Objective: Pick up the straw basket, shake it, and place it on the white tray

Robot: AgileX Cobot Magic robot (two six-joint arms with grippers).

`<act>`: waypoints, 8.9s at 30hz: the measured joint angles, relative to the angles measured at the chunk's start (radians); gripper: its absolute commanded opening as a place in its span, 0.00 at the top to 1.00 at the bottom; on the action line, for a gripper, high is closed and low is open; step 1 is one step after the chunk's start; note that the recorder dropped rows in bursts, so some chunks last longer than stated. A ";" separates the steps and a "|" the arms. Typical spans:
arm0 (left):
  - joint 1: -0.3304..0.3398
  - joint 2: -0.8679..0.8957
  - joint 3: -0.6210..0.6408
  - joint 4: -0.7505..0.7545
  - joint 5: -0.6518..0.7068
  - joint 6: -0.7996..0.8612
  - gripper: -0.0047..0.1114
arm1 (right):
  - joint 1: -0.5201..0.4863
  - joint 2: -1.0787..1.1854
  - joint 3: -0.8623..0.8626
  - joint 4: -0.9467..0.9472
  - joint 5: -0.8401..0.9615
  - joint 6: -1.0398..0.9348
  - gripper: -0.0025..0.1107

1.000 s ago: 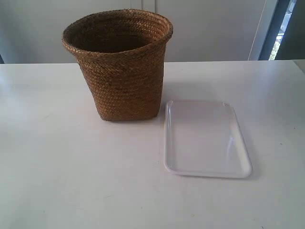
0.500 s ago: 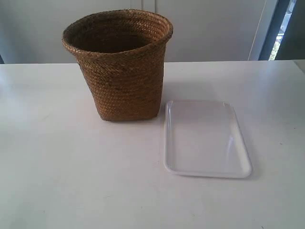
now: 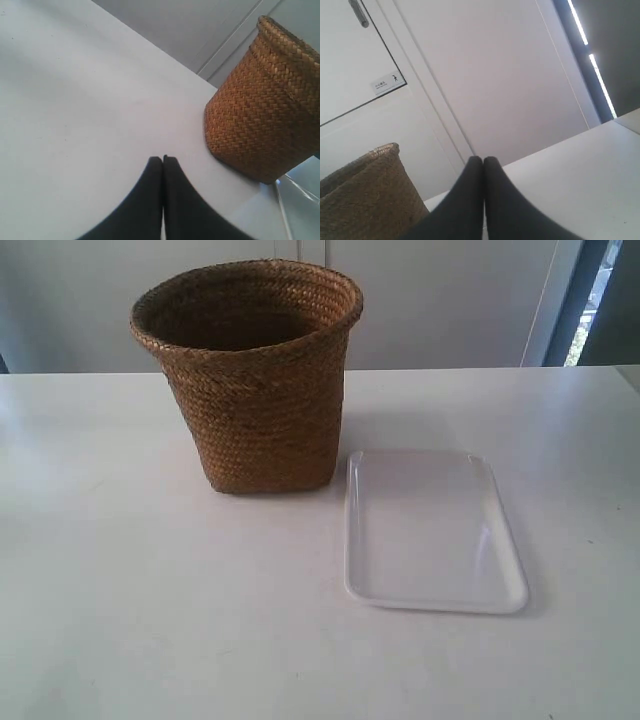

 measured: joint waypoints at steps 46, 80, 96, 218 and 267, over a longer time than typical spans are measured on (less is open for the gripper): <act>0.000 0.412 -0.238 0.027 -0.163 0.396 0.96 | 0.000 0.310 -0.159 -0.017 0.135 -0.091 0.98; 0.000 0.952 -0.686 0.027 0.078 0.344 0.96 | 0.042 1.034 -0.861 0.197 0.687 -0.485 0.98; 0.000 1.232 -1.139 -0.155 0.339 0.657 0.96 | 0.046 1.366 -1.407 0.368 0.887 -0.592 0.98; 0.000 1.818 -1.773 -0.601 0.574 1.038 0.43 | 0.217 2.084 -2.259 0.515 1.188 -0.493 0.29; -0.007 1.959 -1.785 -0.724 0.448 1.091 0.45 | 0.255 2.196 -2.262 0.432 1.060 -0.394 0.42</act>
